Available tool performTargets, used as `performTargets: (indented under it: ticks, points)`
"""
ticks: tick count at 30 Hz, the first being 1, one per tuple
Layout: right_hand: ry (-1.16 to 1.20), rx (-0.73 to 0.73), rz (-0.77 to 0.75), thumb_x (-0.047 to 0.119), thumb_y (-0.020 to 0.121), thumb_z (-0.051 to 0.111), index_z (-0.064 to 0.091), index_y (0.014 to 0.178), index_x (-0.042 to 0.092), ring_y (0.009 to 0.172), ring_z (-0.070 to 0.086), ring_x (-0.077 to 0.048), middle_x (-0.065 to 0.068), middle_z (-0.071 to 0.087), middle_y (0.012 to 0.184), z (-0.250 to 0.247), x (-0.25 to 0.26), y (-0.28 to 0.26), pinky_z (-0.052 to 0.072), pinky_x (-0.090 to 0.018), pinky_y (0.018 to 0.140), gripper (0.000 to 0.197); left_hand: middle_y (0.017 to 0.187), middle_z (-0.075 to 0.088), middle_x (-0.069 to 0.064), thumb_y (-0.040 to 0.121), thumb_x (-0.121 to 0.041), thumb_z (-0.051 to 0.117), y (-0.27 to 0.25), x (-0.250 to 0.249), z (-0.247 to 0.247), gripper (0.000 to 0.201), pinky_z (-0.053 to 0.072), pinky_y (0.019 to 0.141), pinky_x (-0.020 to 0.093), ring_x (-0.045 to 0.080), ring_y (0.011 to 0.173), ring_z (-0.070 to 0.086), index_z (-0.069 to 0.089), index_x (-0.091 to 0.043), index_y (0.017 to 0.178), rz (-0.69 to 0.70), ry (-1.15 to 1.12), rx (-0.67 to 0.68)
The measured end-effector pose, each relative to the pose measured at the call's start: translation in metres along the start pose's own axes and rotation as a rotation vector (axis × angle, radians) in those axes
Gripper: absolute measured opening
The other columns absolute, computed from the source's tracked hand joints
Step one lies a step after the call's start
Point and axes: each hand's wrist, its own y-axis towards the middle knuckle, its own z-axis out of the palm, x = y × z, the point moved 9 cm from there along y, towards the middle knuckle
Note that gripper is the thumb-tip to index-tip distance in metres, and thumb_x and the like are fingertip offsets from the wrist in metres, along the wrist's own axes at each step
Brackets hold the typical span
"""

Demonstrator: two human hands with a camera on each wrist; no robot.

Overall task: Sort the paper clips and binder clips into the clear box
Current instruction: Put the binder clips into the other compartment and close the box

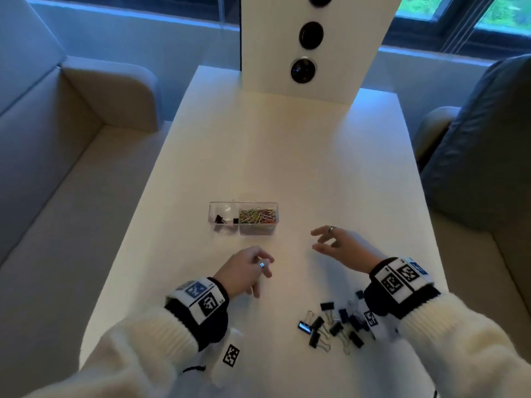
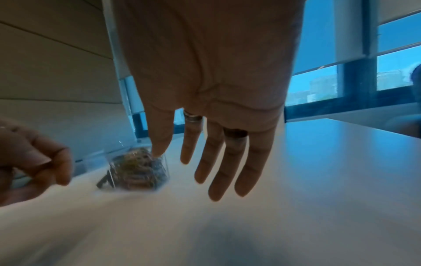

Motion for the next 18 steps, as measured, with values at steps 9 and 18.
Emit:
performTargets:
  ticks: [9, 18]
  points:
    - [-0.184, 0.130, 0.145, 0.042, 0.080, 0.062, 0.055, 0.106, 0.029, 0.088, 0.053, -0.011, 0.006, 0.048, 0.102, 0.071, -0.066, -0.057, 0.048, -0.028, 0.081, 0.029, 0.120, 0.047, 0.004, 0.084, -0.039, 0.058, 0.012, 0.013, 0.113, 0.043, 0.045, 0.087, 0.035, 0.023, 0.108, 0.052, 0.047, -0.017, 0.119, 0.161, 0.821, 0.194]
    - [-0.310, -0.092, 0.129, 0.037, 0.085, 0.052, 0.052, 0.105, 0.020, 0.092, 0.057, -0.021, -0.002, 0.058, 0.103, 0.078, -0.060, -0.057, 0.042, -0.030, 0.080, 0.026, 0.124, 0.042, 0.009, 0.089, -0.024, 0.055, 0.014, 0.015, 0.135, 0.033, 0.047, 0.091, 0.038, 0.026, 0.115, 0.045, 0.047, -0.012, 0.118, 0.194, 0.818, 0.098]
